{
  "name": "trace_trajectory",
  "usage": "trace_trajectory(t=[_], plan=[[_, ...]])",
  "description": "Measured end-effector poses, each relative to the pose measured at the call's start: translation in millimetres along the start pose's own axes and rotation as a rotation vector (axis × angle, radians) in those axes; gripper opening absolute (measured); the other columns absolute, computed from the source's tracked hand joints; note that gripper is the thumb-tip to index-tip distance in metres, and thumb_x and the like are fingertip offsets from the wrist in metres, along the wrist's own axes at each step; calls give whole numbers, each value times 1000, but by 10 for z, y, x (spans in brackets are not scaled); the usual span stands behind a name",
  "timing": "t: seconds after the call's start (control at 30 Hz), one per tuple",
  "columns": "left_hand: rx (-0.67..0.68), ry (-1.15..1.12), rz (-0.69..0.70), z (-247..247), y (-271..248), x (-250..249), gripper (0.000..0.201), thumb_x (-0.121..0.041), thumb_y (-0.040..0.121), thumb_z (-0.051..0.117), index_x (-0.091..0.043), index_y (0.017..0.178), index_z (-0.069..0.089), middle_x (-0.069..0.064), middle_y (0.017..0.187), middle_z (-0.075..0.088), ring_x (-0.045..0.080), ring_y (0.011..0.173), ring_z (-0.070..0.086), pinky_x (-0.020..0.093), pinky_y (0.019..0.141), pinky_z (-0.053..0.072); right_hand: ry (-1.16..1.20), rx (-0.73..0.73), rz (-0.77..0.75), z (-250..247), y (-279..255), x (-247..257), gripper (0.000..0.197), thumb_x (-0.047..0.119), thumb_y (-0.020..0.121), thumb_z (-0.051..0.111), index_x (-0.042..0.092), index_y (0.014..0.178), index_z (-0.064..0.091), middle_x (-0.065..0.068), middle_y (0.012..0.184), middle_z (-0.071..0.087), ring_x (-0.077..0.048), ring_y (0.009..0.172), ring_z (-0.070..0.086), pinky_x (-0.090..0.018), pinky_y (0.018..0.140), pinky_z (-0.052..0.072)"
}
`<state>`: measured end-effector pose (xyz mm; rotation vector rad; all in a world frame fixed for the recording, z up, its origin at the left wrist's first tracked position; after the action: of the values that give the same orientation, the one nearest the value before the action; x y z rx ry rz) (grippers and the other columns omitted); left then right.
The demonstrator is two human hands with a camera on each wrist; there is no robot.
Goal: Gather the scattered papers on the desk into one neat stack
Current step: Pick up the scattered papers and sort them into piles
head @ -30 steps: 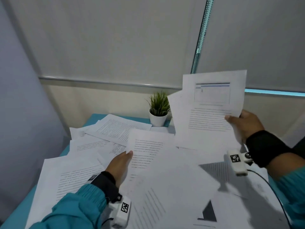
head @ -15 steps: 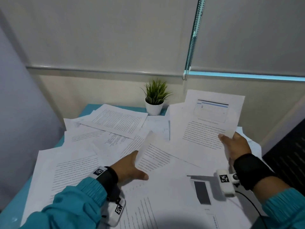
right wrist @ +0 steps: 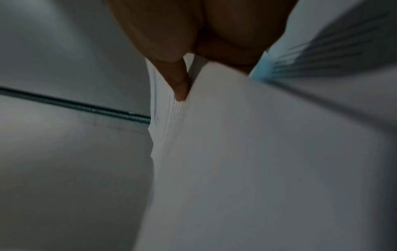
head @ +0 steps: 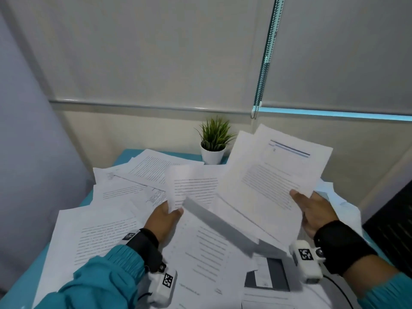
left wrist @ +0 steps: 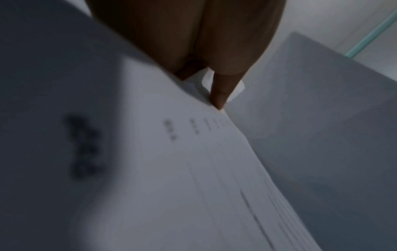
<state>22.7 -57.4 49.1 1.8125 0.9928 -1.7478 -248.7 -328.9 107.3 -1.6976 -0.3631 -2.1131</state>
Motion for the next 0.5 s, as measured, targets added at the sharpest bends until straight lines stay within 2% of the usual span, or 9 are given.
trace_trajectory(t=[0.03,0.1,0.17,0.23,0.27,0.37,0.5], plan=[[-28,35,9,-5,9,17,23,-16,96,56,-15,117,65,3,109,74,23,104,68,40,97,51,-11,12,-16,82,-42,0,85,48,49,85,13,122,61,-5,118,69,-25,106,66,-40,91,52],[-125,100,-6,-46,28,49,24,-15,95,56,-11,117,64,3,110,71,24,105,65,35,95,49,32,-16,-56,92,-26,46,63,35,70,76,12,126,58,-8,123,66,-30,112,62,-43,95,50],[-225,117,-56,-99,29,67,24,-14,95,55,-6,117,61,6,112,66,26,107,61,33,96,46,101,-36,-70,37,29,122,51,23,82,66,10,130,55,-9,126,63,-30,114,60,-38,90,54],[-286,127,-94,-126,34,56,18,-13,95,54,-6,111,59,8,110,63,27,106,58,32,93,44,146,-13,-64,-21,59,192,45,19,86,63,11,130,56,-7,126,64,-28,115,60,-35,88,54],[-302,101,-104,-141,44,53,14,-12,95,54,-7,108,57,8,109,62,27,105,58,31,91,43,136,-7,-58,-32,59,208,48,23,82,67,12,129,58,-5,124,65,-27,115,61,-37,89,53],[-330,50,-118,-141,54,30,10,-10,95,54,-7,105,55,9,109,61,25,99,55,29,88,41,94,-5,-50,-58,29,215,80,41,55,81,15,127,60,-2,122,67,-24,113,63,-41,92,51],[-291,-56,-91,-62,19,-9,32,-14,95,56,-8,126,55,4,121,62,25,111,57,33,100,43,50,41,-36,31,-13,106,86,44,50,83,15,128,59,-3,123,67,-24,113,63,-40,94,51]])
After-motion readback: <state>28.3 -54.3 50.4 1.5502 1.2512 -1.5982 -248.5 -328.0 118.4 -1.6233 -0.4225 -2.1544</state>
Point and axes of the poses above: each hand's wrist, its own y-axis towards the middle knuckle, its own z-axis out of the palm, x = y × z, the point moved 4 cm from there along y, towards the middle knuckle
